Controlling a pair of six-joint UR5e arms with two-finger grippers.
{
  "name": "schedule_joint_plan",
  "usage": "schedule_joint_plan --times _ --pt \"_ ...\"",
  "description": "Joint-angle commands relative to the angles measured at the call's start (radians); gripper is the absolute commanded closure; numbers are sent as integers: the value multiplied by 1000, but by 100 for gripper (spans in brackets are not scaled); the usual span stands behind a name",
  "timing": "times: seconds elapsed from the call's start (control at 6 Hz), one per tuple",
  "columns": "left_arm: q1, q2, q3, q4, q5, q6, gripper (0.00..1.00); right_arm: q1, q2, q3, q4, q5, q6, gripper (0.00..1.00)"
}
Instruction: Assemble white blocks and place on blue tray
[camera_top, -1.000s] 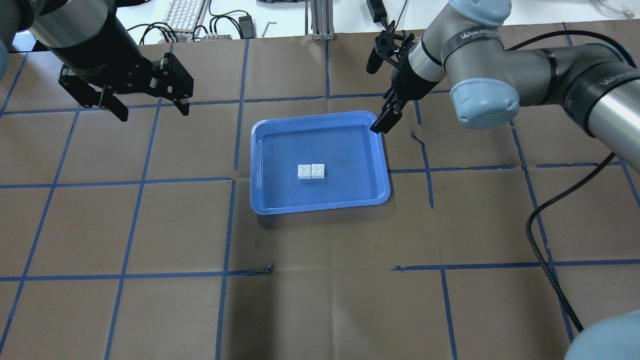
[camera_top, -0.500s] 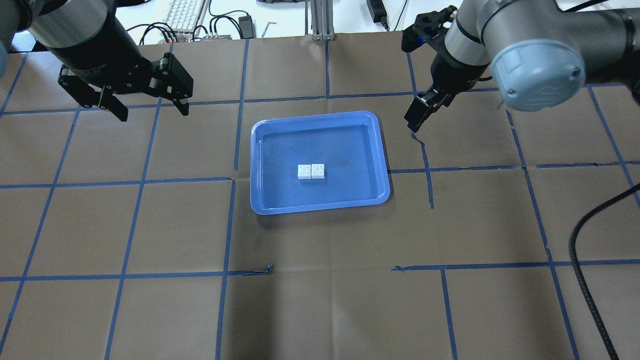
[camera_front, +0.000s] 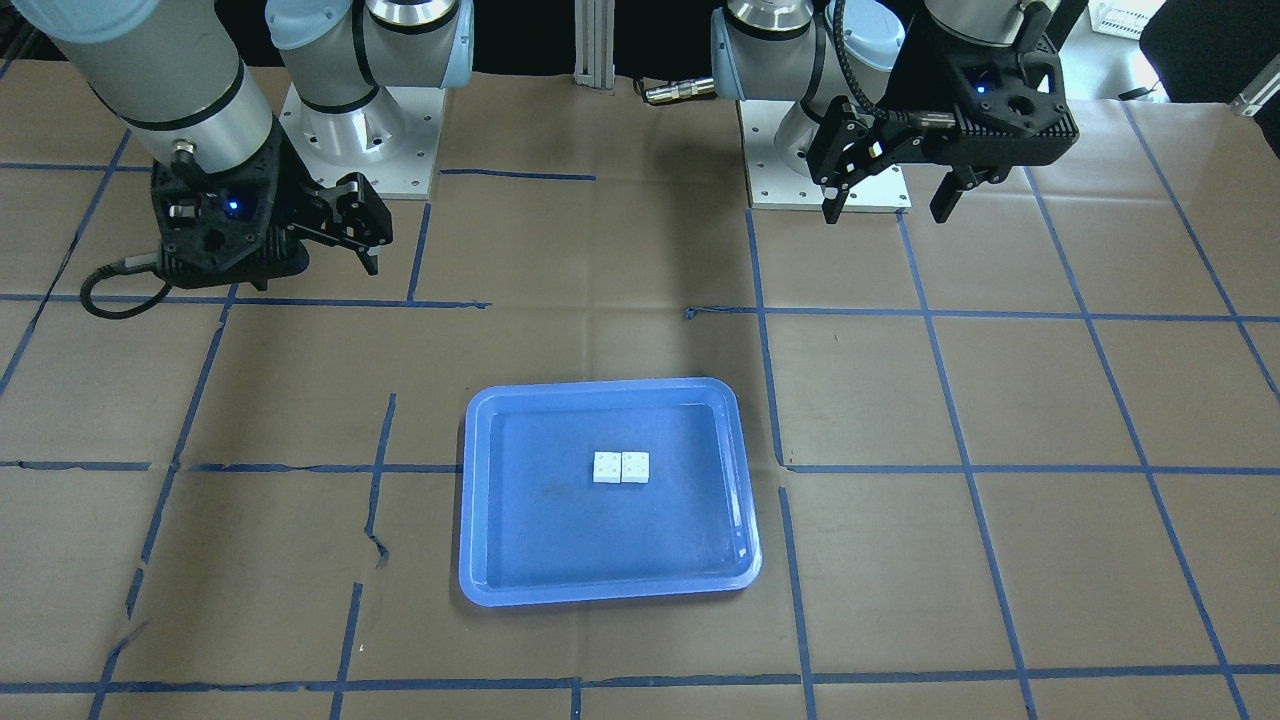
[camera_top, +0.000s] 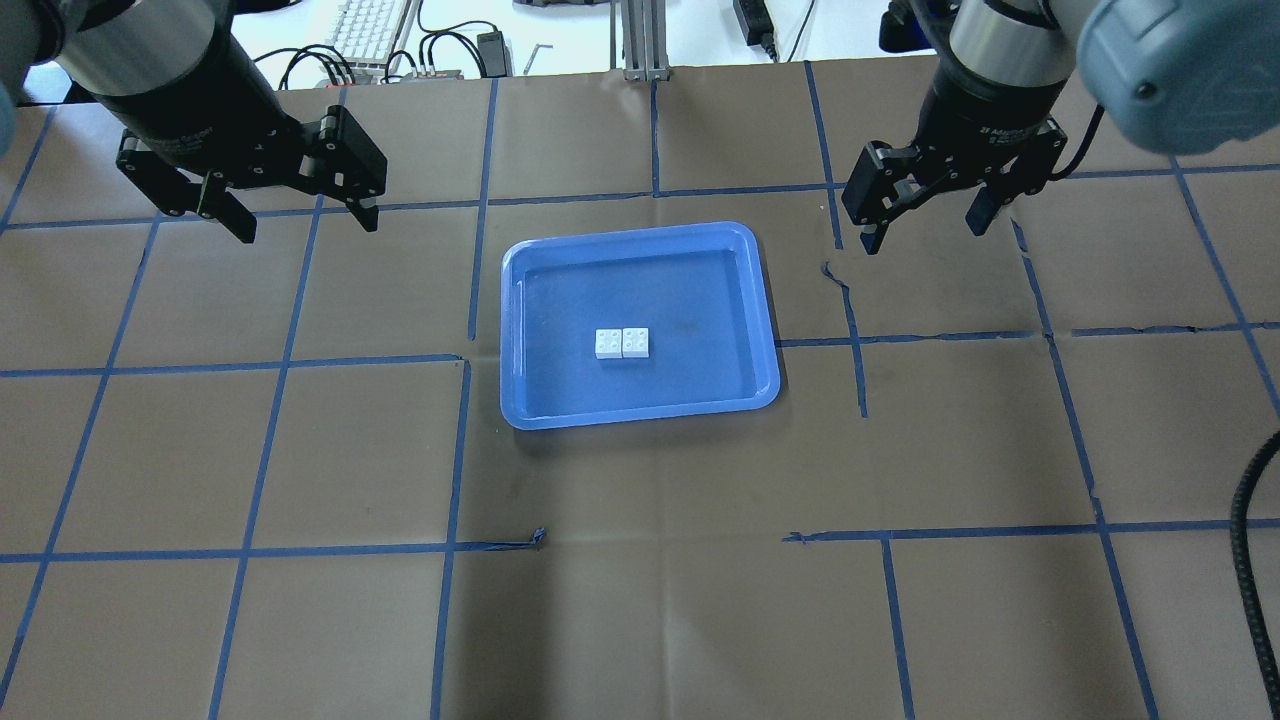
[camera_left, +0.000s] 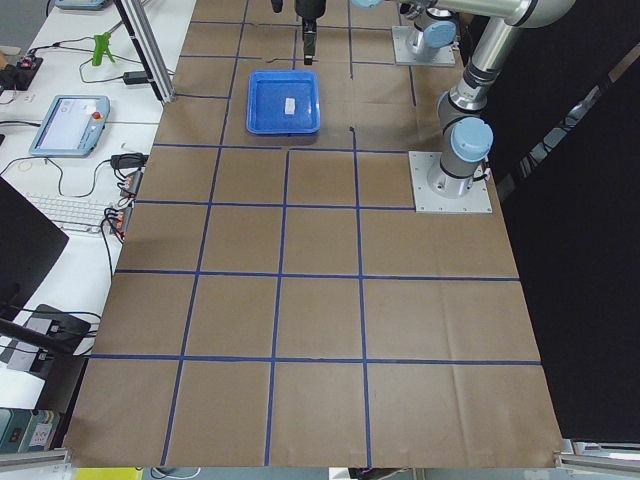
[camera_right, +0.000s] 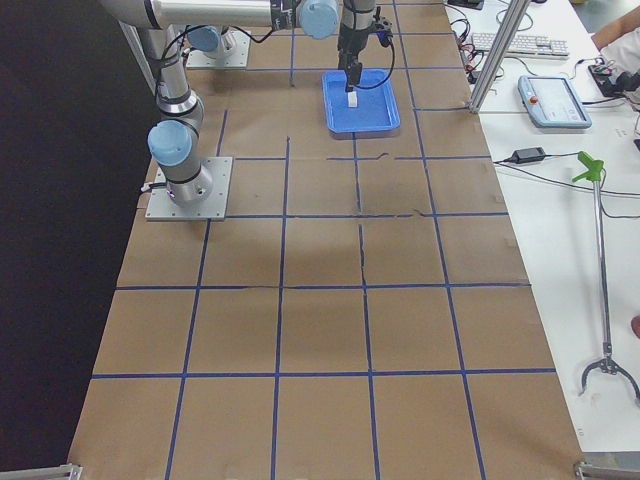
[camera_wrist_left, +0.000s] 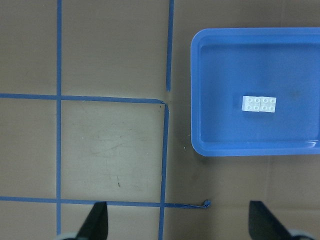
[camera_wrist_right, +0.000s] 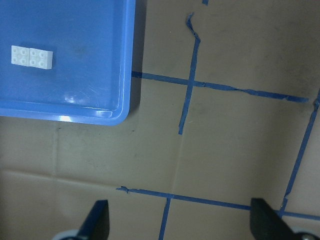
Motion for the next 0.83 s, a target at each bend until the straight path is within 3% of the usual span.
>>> schedule_joint_plan --times 0.0,0.67 --pt "1 0 0 0 0 0 1 0 3 -21 45 6 38 0" --pt "-1 12 -6 0 -5 0 1 -3 6 -10 40 -1 38 0"
